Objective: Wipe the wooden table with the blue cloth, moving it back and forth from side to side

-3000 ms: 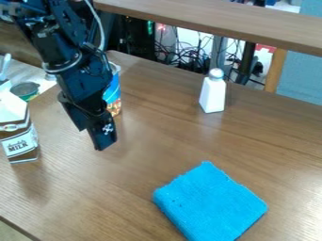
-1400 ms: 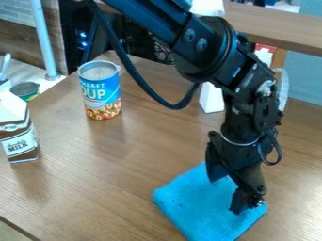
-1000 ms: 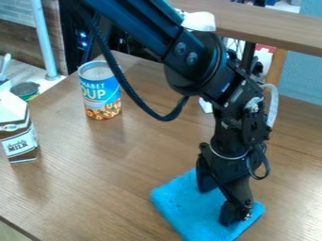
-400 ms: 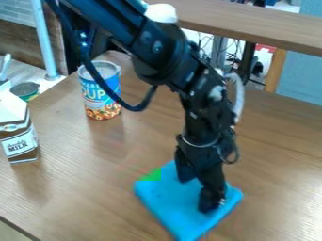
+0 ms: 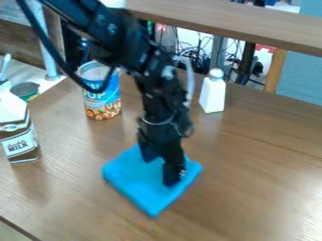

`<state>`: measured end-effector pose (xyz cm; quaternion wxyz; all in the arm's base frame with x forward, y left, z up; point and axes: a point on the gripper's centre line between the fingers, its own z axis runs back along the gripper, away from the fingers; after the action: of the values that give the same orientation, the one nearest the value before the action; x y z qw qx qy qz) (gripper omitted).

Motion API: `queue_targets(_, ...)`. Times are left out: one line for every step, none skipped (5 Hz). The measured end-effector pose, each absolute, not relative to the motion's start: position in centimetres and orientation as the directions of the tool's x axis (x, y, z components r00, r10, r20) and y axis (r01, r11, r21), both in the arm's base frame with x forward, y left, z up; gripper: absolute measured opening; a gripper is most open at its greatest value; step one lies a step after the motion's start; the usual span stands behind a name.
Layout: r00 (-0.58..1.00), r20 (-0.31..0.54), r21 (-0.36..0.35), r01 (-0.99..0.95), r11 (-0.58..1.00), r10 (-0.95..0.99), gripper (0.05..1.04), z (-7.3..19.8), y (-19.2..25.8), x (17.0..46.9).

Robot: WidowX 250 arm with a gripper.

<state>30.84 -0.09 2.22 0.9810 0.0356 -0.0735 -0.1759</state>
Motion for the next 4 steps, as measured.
queue_targets(0.953, 0.124, 0.110, 0.264, 0.958, -0.277, 1.003, 2.3, 4.0, 30.4)
queue_targets(0.966, 0.124, 0.124, 0.212, 0.969, -0.228, 1.003, 2.3, 6.5, 29.9)
queue_targets(0.966, 0.133, 0.121, 0.205, 0.971, -0.221, 1.003, 2.2, 7.3, 29.7)
queue_targets(0.961, 0.157, 0.072, 0.221, 0.973, -0.230, 1.002, 2.0, 6.2, 29.9)
